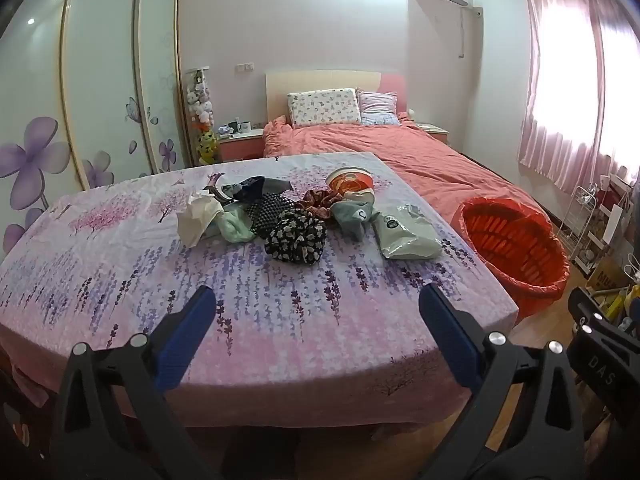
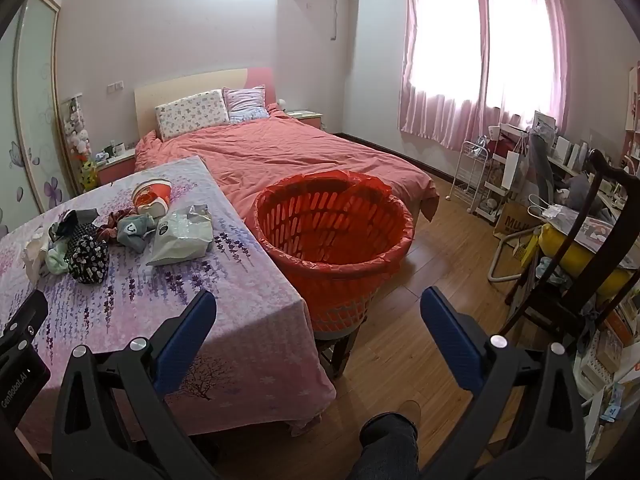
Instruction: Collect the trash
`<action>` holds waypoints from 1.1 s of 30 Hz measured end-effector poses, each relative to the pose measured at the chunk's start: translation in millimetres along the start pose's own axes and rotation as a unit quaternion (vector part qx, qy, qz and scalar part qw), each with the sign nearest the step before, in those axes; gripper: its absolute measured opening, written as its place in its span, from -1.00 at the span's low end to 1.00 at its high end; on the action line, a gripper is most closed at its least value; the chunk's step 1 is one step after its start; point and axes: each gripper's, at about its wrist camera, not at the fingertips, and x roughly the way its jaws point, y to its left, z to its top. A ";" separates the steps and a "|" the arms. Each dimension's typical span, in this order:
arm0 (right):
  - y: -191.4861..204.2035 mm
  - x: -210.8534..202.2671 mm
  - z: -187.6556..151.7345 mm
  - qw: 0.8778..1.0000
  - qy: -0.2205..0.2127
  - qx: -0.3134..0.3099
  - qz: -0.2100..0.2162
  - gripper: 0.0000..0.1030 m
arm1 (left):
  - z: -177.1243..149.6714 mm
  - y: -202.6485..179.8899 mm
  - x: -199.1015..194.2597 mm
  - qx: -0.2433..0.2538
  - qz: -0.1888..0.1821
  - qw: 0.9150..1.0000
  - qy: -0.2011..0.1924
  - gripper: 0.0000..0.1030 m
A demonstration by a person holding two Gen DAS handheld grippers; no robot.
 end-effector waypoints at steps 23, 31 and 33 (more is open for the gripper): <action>1.8 -1.3 0.5 1.000 -0.002 -0.002 -0.001 0.96 | 0.0 0.2 0.1 -0.003 -0.002 1.000 0.002 0.93; 1.7 -1.3 0.4 1.000 -0.002 -0.002 -0.001 0.96 | 0.0 0.2 0.1 -0.003 -0.002 1.000 0.002 0.93; 1.6 -1.4 0.5 1.000 -0.002 -0.001 -0.001 0.96 | 0.0 0.3 0.2 -0.003 -0.003 1.000 0.003 0.93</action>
